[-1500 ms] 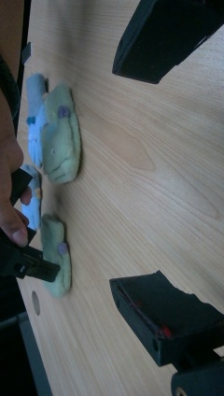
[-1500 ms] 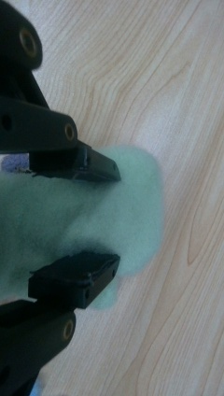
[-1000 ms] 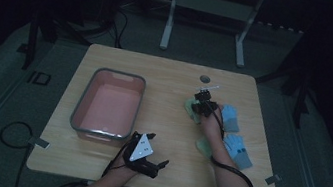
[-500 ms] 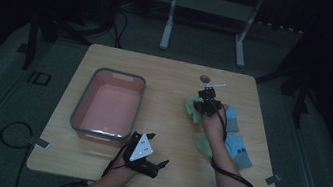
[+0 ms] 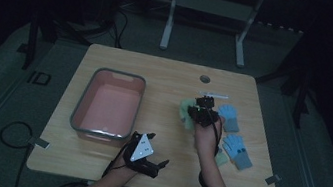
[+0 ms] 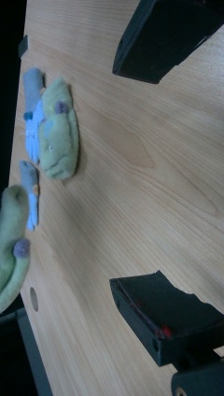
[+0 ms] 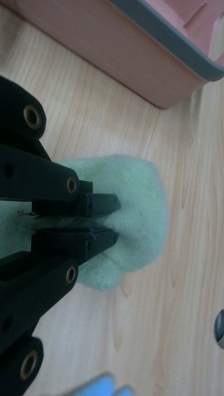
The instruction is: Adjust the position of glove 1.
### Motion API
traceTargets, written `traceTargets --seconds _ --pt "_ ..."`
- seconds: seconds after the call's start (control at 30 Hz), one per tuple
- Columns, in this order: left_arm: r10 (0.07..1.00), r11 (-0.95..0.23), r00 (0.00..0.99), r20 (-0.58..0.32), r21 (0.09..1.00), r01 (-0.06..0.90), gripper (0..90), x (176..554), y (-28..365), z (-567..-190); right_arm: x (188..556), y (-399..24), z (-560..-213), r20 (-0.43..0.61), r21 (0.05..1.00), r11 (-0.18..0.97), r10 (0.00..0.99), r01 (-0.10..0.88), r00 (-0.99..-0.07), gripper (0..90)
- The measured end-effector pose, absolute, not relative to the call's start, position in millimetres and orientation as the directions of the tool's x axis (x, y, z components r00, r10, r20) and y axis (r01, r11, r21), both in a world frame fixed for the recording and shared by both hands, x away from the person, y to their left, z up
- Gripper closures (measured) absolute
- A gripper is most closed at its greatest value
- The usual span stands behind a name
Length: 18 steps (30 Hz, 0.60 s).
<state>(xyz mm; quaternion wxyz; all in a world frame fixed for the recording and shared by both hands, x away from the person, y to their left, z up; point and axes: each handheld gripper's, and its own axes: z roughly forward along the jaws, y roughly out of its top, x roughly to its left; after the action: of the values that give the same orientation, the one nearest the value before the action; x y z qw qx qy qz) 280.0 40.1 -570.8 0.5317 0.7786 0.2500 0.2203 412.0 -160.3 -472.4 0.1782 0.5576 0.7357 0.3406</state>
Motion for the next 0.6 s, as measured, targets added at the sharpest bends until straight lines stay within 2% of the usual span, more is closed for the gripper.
traceTargets --seconds 0.27,0.4,0.6 --pt "0.623 -0.311 0.778 0.079 0.938 0.154 1.8 280 40 -571 399 -149 -499 0.086 0.691 0.12 0.966 0.713 -0.245 84.0" --pt "0.623 -0.314 0.778 0.081 0.937 0.153 1.8 280 40 -571 399 -145 -506 0.11 0.684 0.09 0.968 0.724 -0.224 84.0" --pt "0.623 -0.308 0.778 0.078 0.939 0.153 1.8 279 41 -571 397 -137 -515 0.109 0.715 0.051 0.977 0.697 -0.183 84.1"
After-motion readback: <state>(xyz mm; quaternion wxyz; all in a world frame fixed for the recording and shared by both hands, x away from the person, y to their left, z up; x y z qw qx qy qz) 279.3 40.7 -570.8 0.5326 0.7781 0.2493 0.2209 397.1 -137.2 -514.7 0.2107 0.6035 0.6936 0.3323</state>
